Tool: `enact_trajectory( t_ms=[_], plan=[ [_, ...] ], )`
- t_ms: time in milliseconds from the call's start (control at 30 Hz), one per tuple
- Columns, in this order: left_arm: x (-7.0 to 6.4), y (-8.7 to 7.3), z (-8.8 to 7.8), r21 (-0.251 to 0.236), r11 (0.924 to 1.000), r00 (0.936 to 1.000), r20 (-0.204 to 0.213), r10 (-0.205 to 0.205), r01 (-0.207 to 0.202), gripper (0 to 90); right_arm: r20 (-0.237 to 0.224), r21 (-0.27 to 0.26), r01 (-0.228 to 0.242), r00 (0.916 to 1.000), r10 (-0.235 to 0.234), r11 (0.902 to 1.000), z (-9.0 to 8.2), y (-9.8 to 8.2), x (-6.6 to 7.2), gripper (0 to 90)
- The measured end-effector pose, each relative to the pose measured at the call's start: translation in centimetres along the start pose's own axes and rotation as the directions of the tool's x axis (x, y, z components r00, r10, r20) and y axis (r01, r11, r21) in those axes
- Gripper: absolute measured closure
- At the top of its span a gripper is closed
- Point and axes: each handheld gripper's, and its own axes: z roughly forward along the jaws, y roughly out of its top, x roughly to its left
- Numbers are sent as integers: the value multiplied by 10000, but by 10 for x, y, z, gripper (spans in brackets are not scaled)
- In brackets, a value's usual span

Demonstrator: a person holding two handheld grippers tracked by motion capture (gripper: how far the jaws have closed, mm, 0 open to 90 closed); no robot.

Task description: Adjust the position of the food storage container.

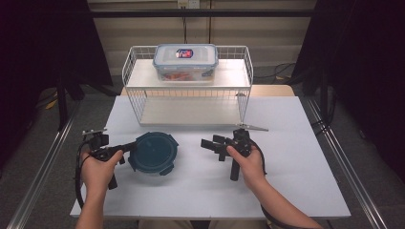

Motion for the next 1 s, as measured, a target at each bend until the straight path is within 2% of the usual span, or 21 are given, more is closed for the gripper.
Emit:
enact_trajectory(
  t_ms=[267,533,633,767,900,1000],
  plan=[
    [-11,-6,11,182,9990,9969,665,-413,402,714,-58,265,-144,9999,146,9995,7,-5,4,214],
    [-23,-11,21,416,9983,9925,1129,-460,415,713,-174,554,-628,9978,639,9965,9,-9,6,281],
    [-24,-13,23,463,9969,9891,1301,-687,631,713,-257,653,-748,9967,767,9951,10,-10,7,307],
    [-26,-15,25,565,9945,9826,1590,-960,880,713,-43,737,-1022,9947,1028,9920,11,-12,6,344],
    [-28,-17,29,635,9942,9805,1709,-965,868,713,-41,823,-1314,9912,1322,9879,10,-12,4,372],
    [-29,-19,31,709,9930,9760,1900,-1064,945,713,-10,831,-1420,9898,1426,9864,10,-12,5,397]
  ],
)
